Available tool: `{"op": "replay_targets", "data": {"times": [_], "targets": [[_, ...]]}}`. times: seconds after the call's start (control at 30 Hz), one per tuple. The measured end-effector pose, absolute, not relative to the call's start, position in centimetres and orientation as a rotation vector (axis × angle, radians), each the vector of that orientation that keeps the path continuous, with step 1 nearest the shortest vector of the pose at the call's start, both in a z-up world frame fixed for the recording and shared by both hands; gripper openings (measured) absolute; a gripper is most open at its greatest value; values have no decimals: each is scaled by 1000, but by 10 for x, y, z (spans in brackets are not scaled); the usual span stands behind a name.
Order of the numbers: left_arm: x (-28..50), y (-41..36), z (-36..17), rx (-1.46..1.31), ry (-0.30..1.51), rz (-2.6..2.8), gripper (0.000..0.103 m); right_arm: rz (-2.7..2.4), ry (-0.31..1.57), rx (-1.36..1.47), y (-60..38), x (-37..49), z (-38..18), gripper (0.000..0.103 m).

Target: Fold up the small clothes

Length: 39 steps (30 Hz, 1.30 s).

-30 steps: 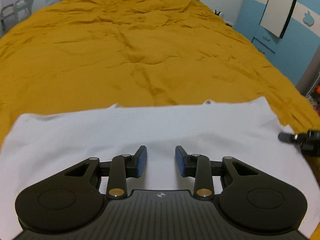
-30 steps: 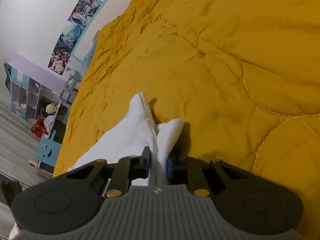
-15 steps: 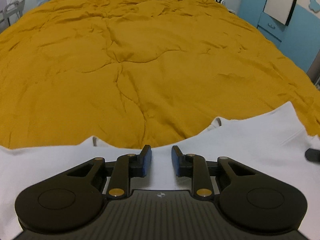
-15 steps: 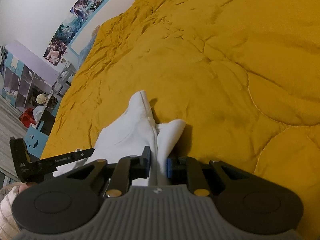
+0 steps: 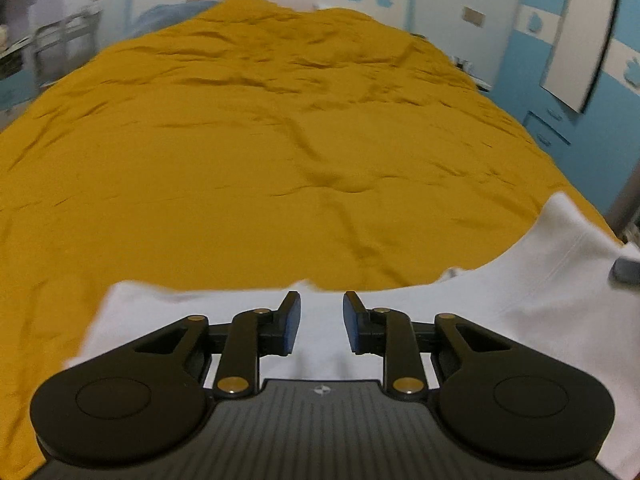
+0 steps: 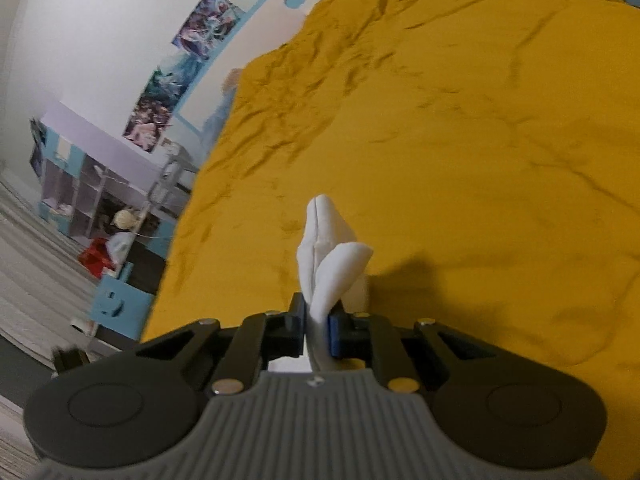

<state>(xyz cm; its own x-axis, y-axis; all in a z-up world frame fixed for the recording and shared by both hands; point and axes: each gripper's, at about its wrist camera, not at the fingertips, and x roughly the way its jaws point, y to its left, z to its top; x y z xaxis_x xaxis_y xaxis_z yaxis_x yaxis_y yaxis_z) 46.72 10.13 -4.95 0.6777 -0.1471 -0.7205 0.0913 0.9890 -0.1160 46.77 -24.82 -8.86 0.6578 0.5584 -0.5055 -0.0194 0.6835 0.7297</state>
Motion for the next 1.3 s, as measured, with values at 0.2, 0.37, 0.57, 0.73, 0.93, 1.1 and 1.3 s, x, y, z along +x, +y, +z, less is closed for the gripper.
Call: {"op": "replay_targets", "data": {"times": [0.2,0.37,0.57,0.73,0.93,1.1,1.3], "targets": [[437,157,-39,-147,834,-64,30,401,809,752,-181,470,-46,6],[414,205,-40,-215,843,-36,30,440,847,720,-102,474,-28,6],[395,256,-54,-315,849,-10,30,458,910,648,2,477,-25,6],[390,278,-68,-375,852,-16,30,461,969,573,83,476,-43,6],[389,293,-80,-419,848,-20,30,412,1019,497,145,485,-80,6],[388,302,-89,-446,844,-16,30,376,1091,471,168,499,-116,6],[384,305,-91,-447,859,18,30,373,1164,410,183,506,-140,12]]}}
